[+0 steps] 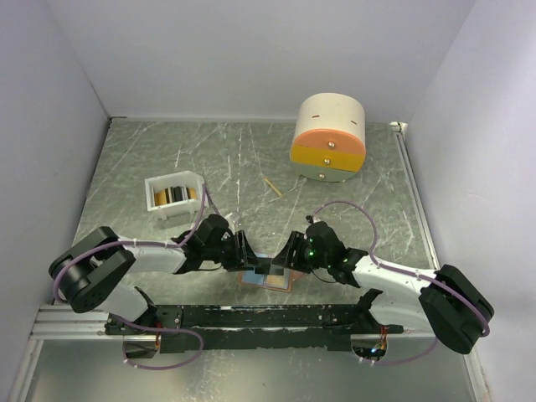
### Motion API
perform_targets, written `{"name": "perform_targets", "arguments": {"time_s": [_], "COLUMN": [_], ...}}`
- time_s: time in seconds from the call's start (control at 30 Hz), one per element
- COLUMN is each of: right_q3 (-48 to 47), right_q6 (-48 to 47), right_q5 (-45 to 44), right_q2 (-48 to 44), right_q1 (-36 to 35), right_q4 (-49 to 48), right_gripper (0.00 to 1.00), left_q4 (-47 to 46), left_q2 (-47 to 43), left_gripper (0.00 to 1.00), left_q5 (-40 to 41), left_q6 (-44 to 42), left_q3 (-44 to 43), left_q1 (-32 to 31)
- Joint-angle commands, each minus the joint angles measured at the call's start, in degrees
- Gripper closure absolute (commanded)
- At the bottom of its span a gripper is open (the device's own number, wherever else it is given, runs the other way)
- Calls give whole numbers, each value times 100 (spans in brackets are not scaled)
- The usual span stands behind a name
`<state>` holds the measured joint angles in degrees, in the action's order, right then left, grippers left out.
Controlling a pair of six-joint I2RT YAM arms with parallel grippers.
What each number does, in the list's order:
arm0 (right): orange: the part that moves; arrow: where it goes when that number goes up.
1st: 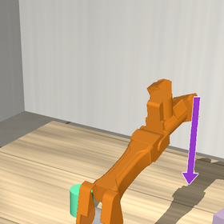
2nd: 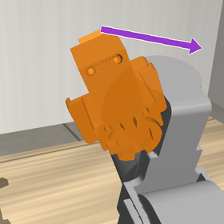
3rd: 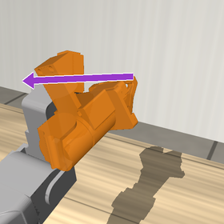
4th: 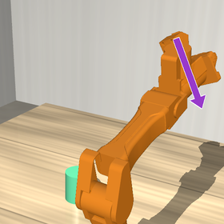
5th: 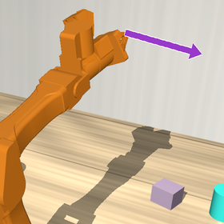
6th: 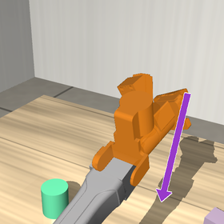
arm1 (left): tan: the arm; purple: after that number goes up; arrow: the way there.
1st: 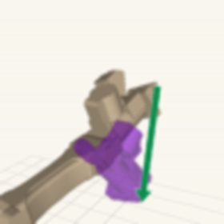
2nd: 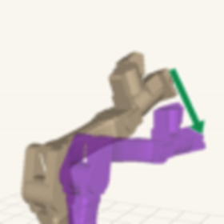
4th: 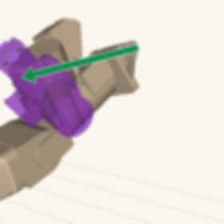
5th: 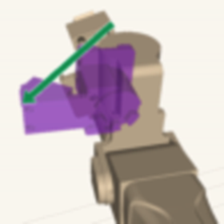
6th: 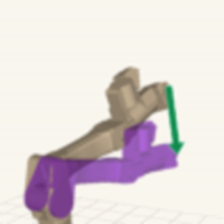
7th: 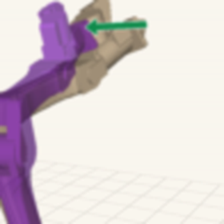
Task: Put the credit cards into the card holder
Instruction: Pick up the credit card from the card holder.
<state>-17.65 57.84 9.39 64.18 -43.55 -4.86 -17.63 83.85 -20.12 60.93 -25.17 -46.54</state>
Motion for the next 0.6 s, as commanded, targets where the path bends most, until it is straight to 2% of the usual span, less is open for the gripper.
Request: {"name": "perform_targets", "arguments": {"time_s": [0.0, 0.27, 0.4, 0.5, 0.57], "right_q3": [154, 241, 262, 255, 236], "right_q6": [-1, 38, 36, -16, -84], "right_q5": [-33, 4, -34, -94, -136], "right_q2": [89, 124, 99, 75, 51], "right_q1": [3, 4, 4, 2, -2], "right_q4": [70, -5, 29, 134, 238], "right_gripper": [50, 51, 51, 51, 51], "left_q4": [-526, -1161, -1187, -954, -619], "left_q2": [106, 268, 288, 232, 94], "left_gripper": [47, 56, 73, 91, 93], "left_q5": [-211, -395, -425, -368, -207], "left_q6": [130, 391, 393, 309, 210], "left_q3": [108, 272, 270, 227, 169], "left_q1": [32, 38, 37, 32, 46]}}
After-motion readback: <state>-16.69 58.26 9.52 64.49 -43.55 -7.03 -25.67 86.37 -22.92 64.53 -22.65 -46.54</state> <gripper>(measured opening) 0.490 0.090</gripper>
